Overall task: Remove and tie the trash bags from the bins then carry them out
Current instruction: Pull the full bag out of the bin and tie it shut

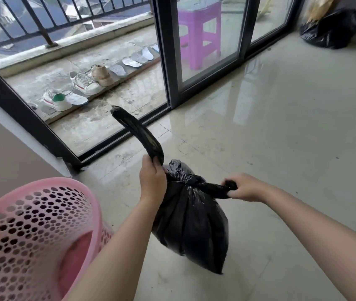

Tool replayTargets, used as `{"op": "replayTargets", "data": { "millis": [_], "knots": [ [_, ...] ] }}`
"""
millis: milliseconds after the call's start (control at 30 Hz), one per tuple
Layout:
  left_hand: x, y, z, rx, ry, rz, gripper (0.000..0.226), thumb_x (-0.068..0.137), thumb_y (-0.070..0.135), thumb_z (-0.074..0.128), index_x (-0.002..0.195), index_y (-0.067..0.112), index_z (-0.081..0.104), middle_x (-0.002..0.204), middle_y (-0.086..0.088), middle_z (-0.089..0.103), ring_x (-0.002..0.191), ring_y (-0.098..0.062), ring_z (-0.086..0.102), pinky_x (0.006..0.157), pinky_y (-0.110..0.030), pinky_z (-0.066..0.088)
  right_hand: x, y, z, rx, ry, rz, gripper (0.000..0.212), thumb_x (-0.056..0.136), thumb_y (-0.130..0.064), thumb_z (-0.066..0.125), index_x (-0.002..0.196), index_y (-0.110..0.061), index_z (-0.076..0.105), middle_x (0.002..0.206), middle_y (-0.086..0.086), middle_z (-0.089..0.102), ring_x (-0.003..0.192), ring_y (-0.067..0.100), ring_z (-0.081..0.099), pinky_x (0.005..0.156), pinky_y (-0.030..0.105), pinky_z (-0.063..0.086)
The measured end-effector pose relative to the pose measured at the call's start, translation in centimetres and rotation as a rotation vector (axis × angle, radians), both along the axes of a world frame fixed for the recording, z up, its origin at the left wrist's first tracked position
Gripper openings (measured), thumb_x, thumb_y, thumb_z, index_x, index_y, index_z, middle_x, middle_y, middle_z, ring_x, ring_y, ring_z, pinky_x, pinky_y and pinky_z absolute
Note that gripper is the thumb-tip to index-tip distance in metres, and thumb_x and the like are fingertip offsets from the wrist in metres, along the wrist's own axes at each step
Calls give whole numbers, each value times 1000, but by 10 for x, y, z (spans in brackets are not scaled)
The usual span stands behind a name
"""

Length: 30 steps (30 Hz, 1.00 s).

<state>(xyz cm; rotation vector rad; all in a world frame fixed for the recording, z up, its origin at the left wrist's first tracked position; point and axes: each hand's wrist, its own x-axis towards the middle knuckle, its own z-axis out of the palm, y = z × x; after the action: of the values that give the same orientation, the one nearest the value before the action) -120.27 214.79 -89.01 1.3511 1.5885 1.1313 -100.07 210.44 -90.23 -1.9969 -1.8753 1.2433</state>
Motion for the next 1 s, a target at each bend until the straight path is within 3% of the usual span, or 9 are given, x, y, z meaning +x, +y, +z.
{"op": "replayTargets", "data": {
  "millis": [67, 133, 233, 333, 433, 533, 700, 833, 1000],
  "knots": [
    [4, -2, 3, 29, 16, -87, 21, 100, 11, 31, 83, 14, 42, 61, 3, 46, 53, -3, 50, 53, -12, 38, 6, 8, 6, 94, 255, -298, 32, 86, 7, 37, 71, -8, 60, 87, 4, 54, 71, 11, 47, 54, 10, 36],
    [6, -3, 1, 10, -21, -195, 25, 100, 8, 32, 79, 17, 43, 54, -1, 47, 42, -3, 50, 50, -12, 41, 9, 18, 13, 206, 498, -584, 35, 93, 0, 33, 69, -11, 57, 96, 6, 55, 80, 13, 51, 72, 22, 40],
    [9, -6, -3, -135, 111, -378, 23, 100, 10, 31, 80, 16, 42, 58, -5, 45, 49, -22, 45, 48, -21, 35, 16, 23, 20, 164, 833, -805, 37, 100, -27, 26, 77, -15, 51, 60, 5, 65, 57, 12, 63, 64, 33, 48],
    [8, -12, -11, -280, 636, -548, 19, 100, 13, 29, 99, 5, 46, 92, -16, 61, 84, -30, 58, 62, -22, 35, 14, 18, 20, 35, 674, -748, 43, 99, -36, 23, 73, -16, 50, 61, 8, 58, 53, 17, 57, 46, 30, 51],
    [5, -14, -22, -481, 791, -780, 25, 97, 18, 33, 111, 4, 49, 114, -16, 55, 106, -29, 51, 76, -27, 29, 6, 19, 25, 6, 318, -509, 49, 99, -37, 23, 65, -14, 51, 64, 7, 44, 43, 12, 45, 32, 14, 35],
    [6, -14, -24, -523, 844, -894, 33, 88, 38, 48, 106, 11, 52, 88, -1, 51, 92, -21, 49, 73, -28, 35, 1, 24, 37, 0, 556, -452, 47, 100, -32, 26, 66, -9, 49, 55, 10, 45, 27, 8, 48, 29, 11, 31],
    [21, -28, -32, -193, 1089, -686, 61, 80, 69, 42, 95, 16, 67, 73, 3, 54, 86, -22, 62, 64, -26, 38, -8, 30, 40, 36, 931, -546, 40, 99, -26, 31, 68, -11, 50, 43, -2, 61, 39, 9, 62, 42, 16, 48],
    [22, -23, -29, -262, 994, -669, 49, 96, 45, 30, 88, 11, 63, 74, -4, 54, 88, -27, 60, 67, -29, 41, -2, 30, 28, 35, 1017, -727, 32, 98, -21, 35, 69, -15, 49, 61, 0, 60, 47, 6, 64, 55, 22, 46],
    [1, -12, -29, -492, 593, -491, 30, 94, 29, 41, 77, 7, 53, 84, -11, 54, 83, -25, 51, 70, -28, 35, 17, 20, 5, 21, 922, -796, 22, 94, -3, 39, 79, -15, 48, 78, 5, 58, 76, 18, 56, 65, 26, 43]
  ]
}}
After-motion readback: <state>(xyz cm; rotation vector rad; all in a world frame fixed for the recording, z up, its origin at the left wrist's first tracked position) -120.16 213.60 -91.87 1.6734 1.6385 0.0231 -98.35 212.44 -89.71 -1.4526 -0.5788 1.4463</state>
